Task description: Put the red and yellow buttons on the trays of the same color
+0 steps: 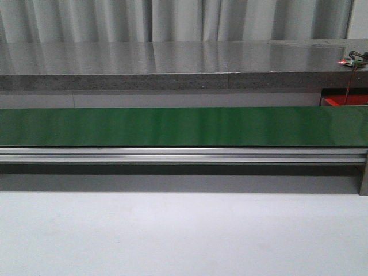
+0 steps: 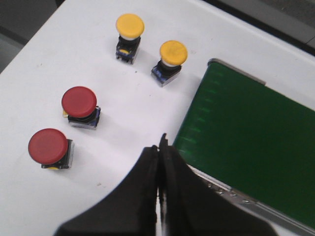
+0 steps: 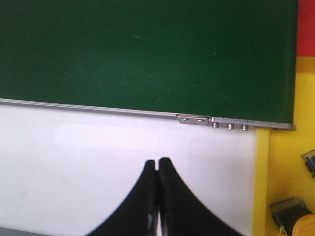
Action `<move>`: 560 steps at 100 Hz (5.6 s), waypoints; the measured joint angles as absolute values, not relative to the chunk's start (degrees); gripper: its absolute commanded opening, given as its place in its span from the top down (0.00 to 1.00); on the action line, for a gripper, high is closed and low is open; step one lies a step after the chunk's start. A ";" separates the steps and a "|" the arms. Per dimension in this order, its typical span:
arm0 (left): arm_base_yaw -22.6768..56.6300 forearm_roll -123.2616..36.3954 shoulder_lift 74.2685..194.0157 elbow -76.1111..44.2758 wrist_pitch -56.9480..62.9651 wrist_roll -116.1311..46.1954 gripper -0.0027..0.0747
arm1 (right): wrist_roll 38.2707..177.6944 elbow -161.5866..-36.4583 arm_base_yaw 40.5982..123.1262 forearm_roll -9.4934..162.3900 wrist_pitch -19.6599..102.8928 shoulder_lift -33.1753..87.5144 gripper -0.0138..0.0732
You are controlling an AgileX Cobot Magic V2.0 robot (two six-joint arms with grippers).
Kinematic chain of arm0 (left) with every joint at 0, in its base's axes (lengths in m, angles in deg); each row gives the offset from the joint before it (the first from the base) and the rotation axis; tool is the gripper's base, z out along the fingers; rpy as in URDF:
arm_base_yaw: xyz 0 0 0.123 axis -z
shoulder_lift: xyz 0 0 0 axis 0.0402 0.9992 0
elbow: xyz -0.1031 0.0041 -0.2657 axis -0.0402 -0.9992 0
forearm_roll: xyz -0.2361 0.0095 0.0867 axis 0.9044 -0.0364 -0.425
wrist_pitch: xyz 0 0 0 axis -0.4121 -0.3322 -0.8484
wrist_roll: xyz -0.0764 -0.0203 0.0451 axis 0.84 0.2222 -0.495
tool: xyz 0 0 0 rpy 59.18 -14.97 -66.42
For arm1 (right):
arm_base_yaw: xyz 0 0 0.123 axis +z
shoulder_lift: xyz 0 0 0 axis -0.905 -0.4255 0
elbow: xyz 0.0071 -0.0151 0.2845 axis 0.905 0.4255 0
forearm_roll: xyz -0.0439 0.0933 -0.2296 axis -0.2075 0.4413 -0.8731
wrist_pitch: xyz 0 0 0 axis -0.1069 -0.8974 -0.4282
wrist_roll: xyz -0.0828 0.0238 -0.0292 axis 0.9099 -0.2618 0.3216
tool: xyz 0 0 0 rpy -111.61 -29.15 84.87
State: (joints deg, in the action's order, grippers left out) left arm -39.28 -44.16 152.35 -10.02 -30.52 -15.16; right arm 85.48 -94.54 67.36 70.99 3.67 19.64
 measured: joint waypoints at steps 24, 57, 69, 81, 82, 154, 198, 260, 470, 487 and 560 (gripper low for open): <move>-39.64 -46.77 159.65 -10.02 -28.70 -16.15 0.30 | 85.48 -94.54 67.36 70.99 3.67 19.64 0.93; -39.64 -52.89 165.29 -6.21 -23.52 -16.15 0.17 | 85.59 -94.54 67.36 70.99 3.67 19.64 0.93; -39.64 -55.37 169.88 -0.98 -24.59 -16.15 0.17 | 85.59 -94.54 67.36 70.99 3.67 19.64 0.93; -39.64 -56.53 175.29 5.35 -27.64 -17.02 0.17 | 85.59 -94.54 67.36 70.99 3.67 19.64 0.93; -39.64 -56.65 175.61 5.69 -28.17 -17.28 0.17 | 85.59 -94.54 67.36 70.99 3.67 19.64 0.93; -39.64 -57.78 190.72 15.32 -37.03 -30.62 0.17 | 85.93 -94.54 67.36 70.99 3.67 19.64 0.93; -39.64 -60.66 192.81 15.32 -36.47 -31.00 0.67 | 85.93 -94.54 67.36 70.99 3.67 19.64 0.93; -35.05 -59.38 190.39 24.61 -42.00 -31.00 0.83 | 85.93 -94.54 67.36 71.04 3.67 19.64 0.93; -10.53 -57.34 185.03 30.33 -55.03 -30.55 0.19 | 85.93 -94.54 67.36 71.04 3.67 19.64 0.93; -11.18 -57.67 184.33 33.29 -54.68 -27.49 0.19 | 85.93 -94.54 67.36 71.04 3.67 19.64 0.93; -29.74 -66.55 187.29 33.62 -45.56 -4.51 0.19 | 85.93 -94.54 67.36 71.04 3.67 19.64 0.93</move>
State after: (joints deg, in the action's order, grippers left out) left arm -29.74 -66.55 187.29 33.62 -45.56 -4.51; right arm 85.93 -94.54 67.36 71.04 3.67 19.64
